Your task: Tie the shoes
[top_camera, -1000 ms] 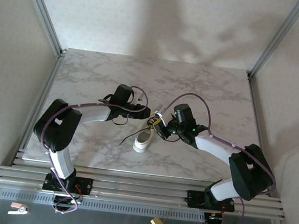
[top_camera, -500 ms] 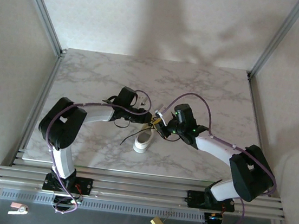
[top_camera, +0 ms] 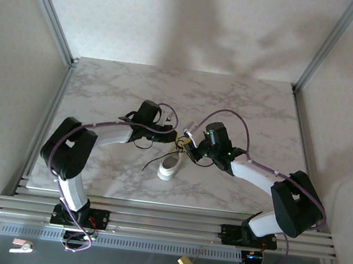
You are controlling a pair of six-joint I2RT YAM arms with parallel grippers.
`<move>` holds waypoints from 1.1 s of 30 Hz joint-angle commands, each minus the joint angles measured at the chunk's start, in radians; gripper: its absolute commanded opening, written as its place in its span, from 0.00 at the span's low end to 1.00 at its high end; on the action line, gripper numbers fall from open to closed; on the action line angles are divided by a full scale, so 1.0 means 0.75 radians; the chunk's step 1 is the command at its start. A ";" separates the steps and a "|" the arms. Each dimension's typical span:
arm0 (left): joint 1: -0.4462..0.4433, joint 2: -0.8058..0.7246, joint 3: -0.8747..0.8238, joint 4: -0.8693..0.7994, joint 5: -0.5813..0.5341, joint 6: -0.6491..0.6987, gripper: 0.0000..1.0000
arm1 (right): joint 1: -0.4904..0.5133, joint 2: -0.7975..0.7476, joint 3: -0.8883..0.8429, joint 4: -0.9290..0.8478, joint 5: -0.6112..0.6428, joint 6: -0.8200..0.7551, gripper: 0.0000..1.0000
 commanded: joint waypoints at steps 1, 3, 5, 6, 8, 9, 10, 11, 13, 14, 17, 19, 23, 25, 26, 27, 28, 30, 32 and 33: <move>0.002 -0.105 -0.013 -0.027 -0.110 0.007 0.00 | 0.005 -0.026 -0.022 0.048 0.032 0.005 0.00; 0.005 -0.139 -0.033 -0.040 -0.152 -0.001 0.00 | 0.005 -0.032 -0.027 0.052 0.035 0.007 0.00; 0.003 -0.161 -0.050 -0.061 -0.187 -0.011 0.00 | 0.005 -0.036 -0.028 0.052 0.034 0.005 0.00; 0.003 -0.169 -0.060 -0.072 -0.197 -0.020 0.00 | 0.005 -0.035 -0.032 0.056 0.032 0.009 0.00; 0.003 -0.186 -0.086 -0.080 -0.213 -0.038 0.00 | 0.007 -0.038 -0.034 0.073 0.017 0.018 0.00; 0.002 -0.196 -0.103 -0.082 -0.223 -0.051 0.00 | 0.006 -0.040 -0.037 0.087 0.008 0.027 0.00; 0.001 -0.209 -0.121 -0.080 -0.229 -0.066 0.00 | 0.007 -0.041 -0.042 0.105 -0.004 0.039 0.00; 0.000 -0.218 -0.138 -0.080 -0.235 -0.081 0.00 | 0.006 -0.041 -0.046 0.122 -0.016 0.052 0.00; -0.002 -0.252 -0.177 -0.065 -0.246 -0.121 0.00 | 0.008 -0.040 -0.055 0.170 -0.043 0.087 0.00; -0.003 -0.267 -0.193 -0.059 -0.252 -0.139 0.00 | 0.007 -0.039 -0.056 0.190 -0.052 0.105 0.00; -0.007 -0.320 -0.247 -0.027 -0.283 -0.198 0.00 | 0.007 -0.032 -0.069 0.261 -0.068 0.158 0.00; -0.009 -0.359 -0.276 -0.005 -0.305 -0.233 0.00 | 0.007 -0.028 -0.081 0.308 -0.073 0.191 0.00; -0.012 -0.412 -0.310 0.031 -0.313 -0.271 0.00 | 0.007 -0.020 -0.084 0.342 -0.082 0.231 0.00; -0.018 -0.410 -0.307 0.035 -0.296 -0.274 0.00 | 0.011 -0.012 -0.077 0.346 -0.099 0.238 0.00; -0.023 -0.406 -0.305 0.033 -0.298 -0.274 0.00 | 0.015 -0.014 -0.078 0.349 -0.097 0.240 0.00; -0.027 -0.407 -0.304 0.030 -0.303 -0.275 0.00 | 0.016 -0.016 -0.081 0.357 -0.092 0.245 0.00; -0.031 -0.408 -0.307 0.028 -0.306 -0.279 0.00 | 0.016 -0.026 -0.090 0.372 -0.087 0.253 0.00; -0.038 -0.418 -0.314 0.023 -0.318 -0.288 0.00 | 0.016 -0.048 -0.107 0.391 -0.076 0.268 0.00; -0.043 -0.436 -0.326 0.010 -0.332 -0.299 0.00 | 0.016 -0.071 -0.119 0.388 -0.055 0.277 0.00; -0.046 -0.448 -0.334 0.001 -0.346 -0.307 0.00 | 0.016 -0.082 -0.124 0.379 -0.039 0.281 0.00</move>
